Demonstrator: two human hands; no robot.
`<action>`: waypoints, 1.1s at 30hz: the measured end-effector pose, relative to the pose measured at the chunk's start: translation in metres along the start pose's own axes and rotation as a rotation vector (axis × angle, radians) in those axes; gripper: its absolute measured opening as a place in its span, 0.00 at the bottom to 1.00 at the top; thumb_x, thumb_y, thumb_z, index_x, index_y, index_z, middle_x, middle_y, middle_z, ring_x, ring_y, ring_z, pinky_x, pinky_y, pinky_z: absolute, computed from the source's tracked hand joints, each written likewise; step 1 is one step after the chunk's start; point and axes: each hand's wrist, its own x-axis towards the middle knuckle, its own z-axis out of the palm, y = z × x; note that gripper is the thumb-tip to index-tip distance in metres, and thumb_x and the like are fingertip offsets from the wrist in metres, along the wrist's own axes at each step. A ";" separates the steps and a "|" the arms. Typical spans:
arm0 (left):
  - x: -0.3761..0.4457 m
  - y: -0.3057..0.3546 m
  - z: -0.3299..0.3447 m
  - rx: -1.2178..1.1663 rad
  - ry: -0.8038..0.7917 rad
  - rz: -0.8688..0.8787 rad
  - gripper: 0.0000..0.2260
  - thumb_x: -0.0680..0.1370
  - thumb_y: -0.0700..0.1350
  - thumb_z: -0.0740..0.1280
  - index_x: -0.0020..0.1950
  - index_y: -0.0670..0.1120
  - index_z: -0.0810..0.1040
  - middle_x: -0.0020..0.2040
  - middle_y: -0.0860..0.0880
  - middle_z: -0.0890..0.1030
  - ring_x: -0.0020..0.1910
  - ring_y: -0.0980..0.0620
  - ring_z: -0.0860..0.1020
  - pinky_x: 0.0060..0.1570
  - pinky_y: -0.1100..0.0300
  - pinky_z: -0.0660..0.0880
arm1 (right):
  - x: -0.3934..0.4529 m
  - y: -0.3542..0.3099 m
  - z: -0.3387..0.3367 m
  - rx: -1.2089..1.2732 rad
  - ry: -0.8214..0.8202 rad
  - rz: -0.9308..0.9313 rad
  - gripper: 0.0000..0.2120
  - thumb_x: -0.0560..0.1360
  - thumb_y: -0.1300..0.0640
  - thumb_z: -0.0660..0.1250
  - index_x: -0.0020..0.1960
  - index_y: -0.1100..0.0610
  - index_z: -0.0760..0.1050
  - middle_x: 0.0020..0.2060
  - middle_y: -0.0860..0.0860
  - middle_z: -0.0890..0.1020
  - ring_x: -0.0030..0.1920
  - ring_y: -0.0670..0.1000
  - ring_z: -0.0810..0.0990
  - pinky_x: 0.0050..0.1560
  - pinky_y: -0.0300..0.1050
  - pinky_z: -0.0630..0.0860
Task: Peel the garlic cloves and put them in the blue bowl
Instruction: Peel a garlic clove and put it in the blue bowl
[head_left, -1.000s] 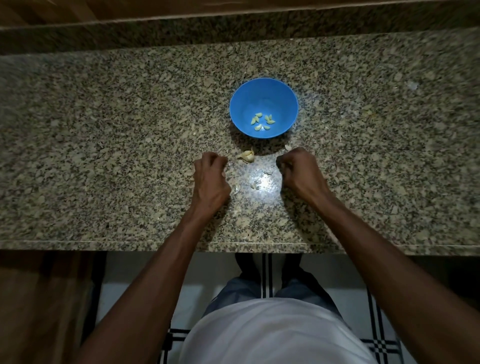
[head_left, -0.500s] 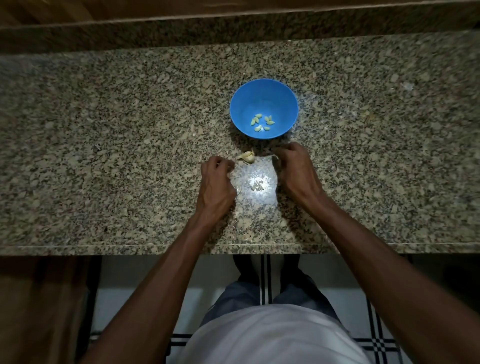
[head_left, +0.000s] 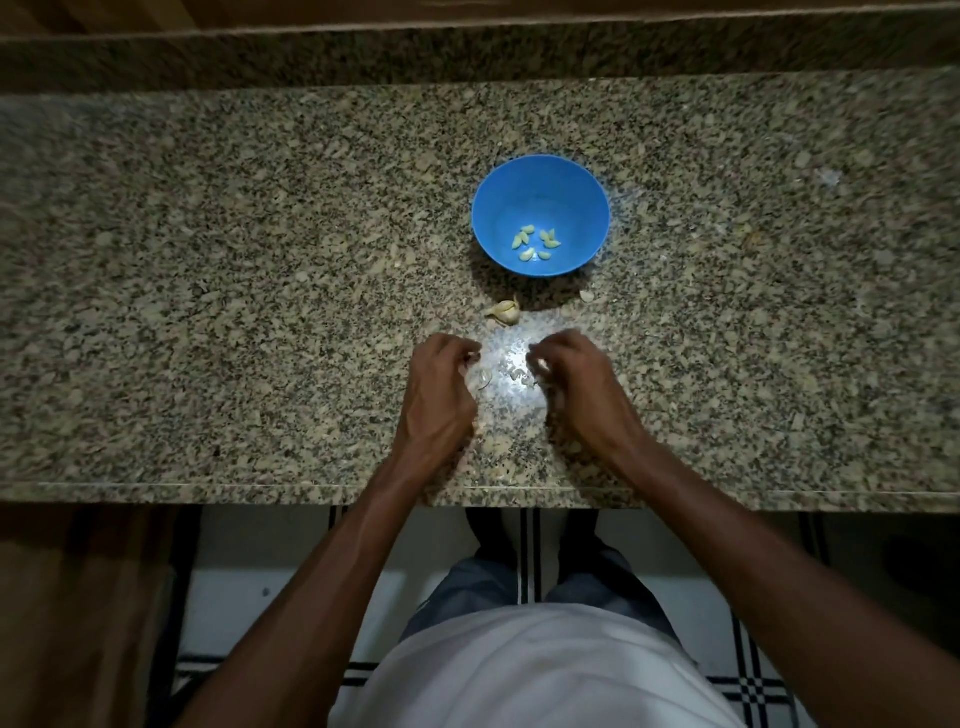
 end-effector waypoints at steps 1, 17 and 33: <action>0.005 0.000 -0.003 0.029 0.033 -0.046 0.22 0.76 0.26 0.62 0.66 0.41 0.79 0.62 0.45 0.76 0.64 0.48 0.70 0.62 0.54 0.74 | 0.009 0.003 -0.003 0.025 0.012 0.045 0.09 0.79 0.70 0.68 0.56 0.63 0.83 0.55 0.57 0.81 0.53 0.55 0.80 0.54 0.41 0.79; -0.021 -0.015 -0.024 0.101 -0.154 0.063 0.28 0.75 0.32 0.67 0.76 0.40 0.71 0.71 0.42 0.71 0.70 0.44 0.65 0.68 0.51 0.69 | -0.029 -0.016 -0.002 0.090 -0.063 0.129 0.08 0.80 0.63 0.67 0.59 0.61 0.79 0.56 0.56 0.77 0.56 0.58 0.76 0.50 0.49 0.76; -0.054 -0.011 -0.010 0.041 -0.416 0.122 0.42 0.70 0.64 0.78 0.77 0.46 0.68 0.69 0.48 0.67 0.67 0.47 0.64 0.59 0.51 0.73 | -0.048 -0.028 -0.013 0.212 -0.213 0.221 0.24 0.76 0.63 0.75 0.70 0.58 0.78 0.61 0.54 0.75 0.59 0.53 0.77 0.56 0.46 0.78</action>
